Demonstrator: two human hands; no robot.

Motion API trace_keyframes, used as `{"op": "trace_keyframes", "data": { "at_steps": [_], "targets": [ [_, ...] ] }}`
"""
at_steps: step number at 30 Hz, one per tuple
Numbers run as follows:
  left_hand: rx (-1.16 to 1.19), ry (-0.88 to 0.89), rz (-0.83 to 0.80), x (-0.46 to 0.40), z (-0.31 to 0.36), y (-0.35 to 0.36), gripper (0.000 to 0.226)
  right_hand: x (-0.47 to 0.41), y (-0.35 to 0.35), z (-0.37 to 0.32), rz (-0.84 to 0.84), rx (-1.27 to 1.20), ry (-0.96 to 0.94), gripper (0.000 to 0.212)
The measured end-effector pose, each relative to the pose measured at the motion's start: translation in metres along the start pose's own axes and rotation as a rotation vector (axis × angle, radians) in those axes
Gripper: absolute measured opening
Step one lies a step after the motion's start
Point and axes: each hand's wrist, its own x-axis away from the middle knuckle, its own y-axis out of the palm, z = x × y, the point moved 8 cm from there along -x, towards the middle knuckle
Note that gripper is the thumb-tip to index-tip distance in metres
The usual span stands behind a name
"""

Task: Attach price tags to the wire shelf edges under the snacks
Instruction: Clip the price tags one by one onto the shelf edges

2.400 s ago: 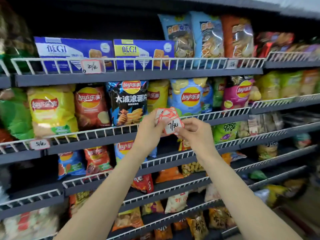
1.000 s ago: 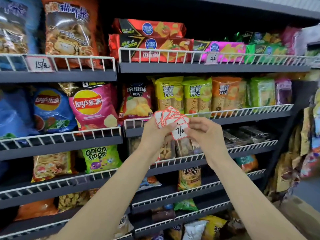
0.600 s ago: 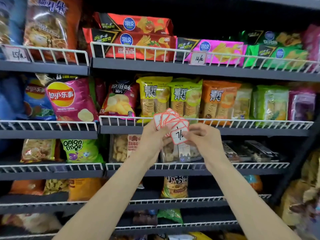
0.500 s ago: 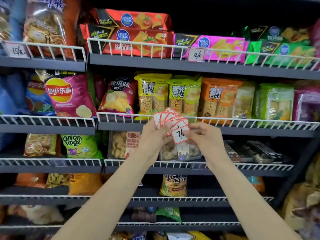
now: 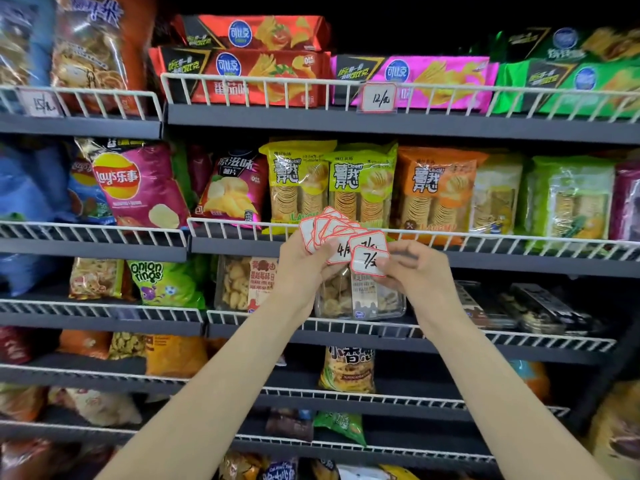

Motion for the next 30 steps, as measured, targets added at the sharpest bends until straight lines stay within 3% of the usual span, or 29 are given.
{"op": "trace_keyframes", "data": {
  "at_steps": [4, 7, 12, 17, 24, 30],
  "targets": [
    [-0.1, 0.049, -0.022, 0.001, 0.001, 0.008, 0.022, -0.001, 0.004, 0.001, -0.012, -0.013, 0.009, 0.013],
    [-0.172, 0.089, 0.035, -0.002, 0.007, 0.002, 0.023, -0.002, 0.005, 0.0, -0.034, 0.011, 0.005, 0.025],
    [-0.145, 0.123, 0.092, -0.004, 0.018, -0.011, 0.024, -0.009, -0.02, -0.009, 0.127, 0.066, -0.112, 0.04],
    [-0.125, 0.079, 0.024, -0.004, 0.014, -0.008, 0.023, -0.011, 0.0, -0.021, -0.002, 0.247, -0.177, 0.036],
    [-0.028, 0.044, -0.043, -0.003, 0.016, -0.004, 0.024, -0.008, 0.019, -0.028, -0.071, 0.142, -0.151, 0.007],
    [-0.001, 0.022, -0.078, 0.001, 0.016, -0.003, 0.02, -0.011, 0.018, -0.024, -0.074, 0.125, -0.113, 0.005]
  ]
}}
